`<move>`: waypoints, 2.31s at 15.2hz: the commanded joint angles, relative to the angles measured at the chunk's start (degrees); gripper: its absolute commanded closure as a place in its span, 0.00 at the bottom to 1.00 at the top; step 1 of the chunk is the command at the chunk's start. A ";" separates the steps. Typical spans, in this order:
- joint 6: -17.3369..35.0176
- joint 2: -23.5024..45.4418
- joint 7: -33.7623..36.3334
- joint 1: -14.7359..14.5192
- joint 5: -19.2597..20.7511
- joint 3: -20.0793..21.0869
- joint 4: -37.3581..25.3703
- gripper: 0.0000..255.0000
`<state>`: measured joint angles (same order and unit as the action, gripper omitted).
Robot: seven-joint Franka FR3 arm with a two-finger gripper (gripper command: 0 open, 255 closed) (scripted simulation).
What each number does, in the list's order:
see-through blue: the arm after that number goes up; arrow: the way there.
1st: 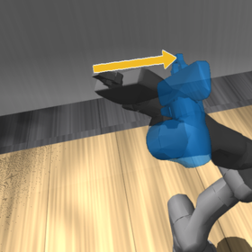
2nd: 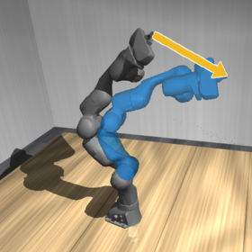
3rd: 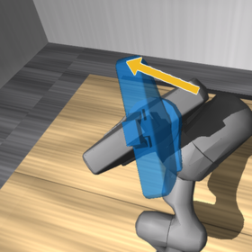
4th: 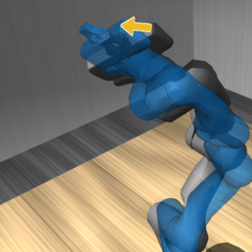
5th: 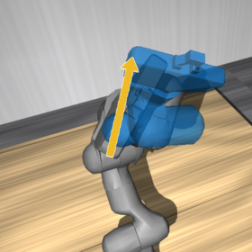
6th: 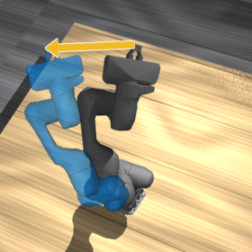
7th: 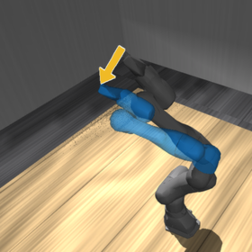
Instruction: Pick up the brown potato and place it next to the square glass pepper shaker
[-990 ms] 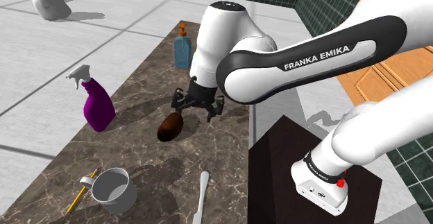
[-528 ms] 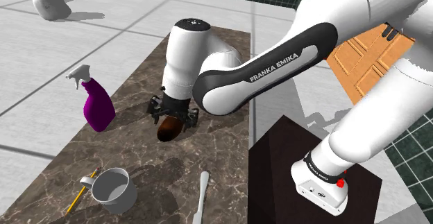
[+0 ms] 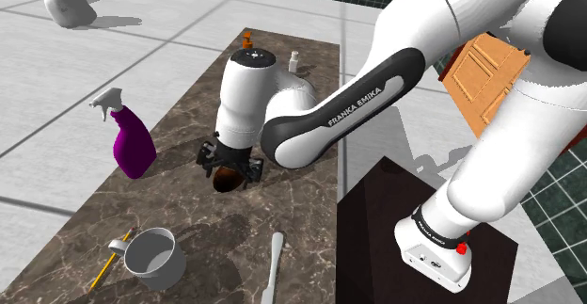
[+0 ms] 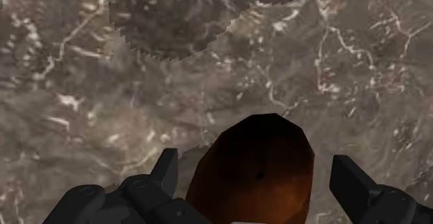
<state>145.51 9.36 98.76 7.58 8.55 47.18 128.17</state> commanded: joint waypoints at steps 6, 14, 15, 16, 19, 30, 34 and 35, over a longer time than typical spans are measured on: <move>0.31 0.45 0.39 -0.20 0.60 -0.23 -0.01 0.00; 0.33 0.37 0.28 -0.14 0.49 -0.20 0.06 1.00; 0.36 0.35 0.29 -0.14 0.49 -0.20 0.09 1.00; 0.31 0.45 0.39 -0.20 0.60 -0.22 -0.01 1.00; -1.70 -1.61 -1.45 0.71 -2.10 0.80 -0.66 1.00; -9.70 -8.47 -6.93 2.36 -10.25 2.14 -4.17 1.00; -12.76 -10.51 -8.31 2.56 -12.31 2.00 -5.85 1.00; -13.54 -10.97 -8.60 2.58 -12.76 1.93 -6.30 1.00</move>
<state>132.82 -0.82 90.74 10.10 -3.40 49.21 122.18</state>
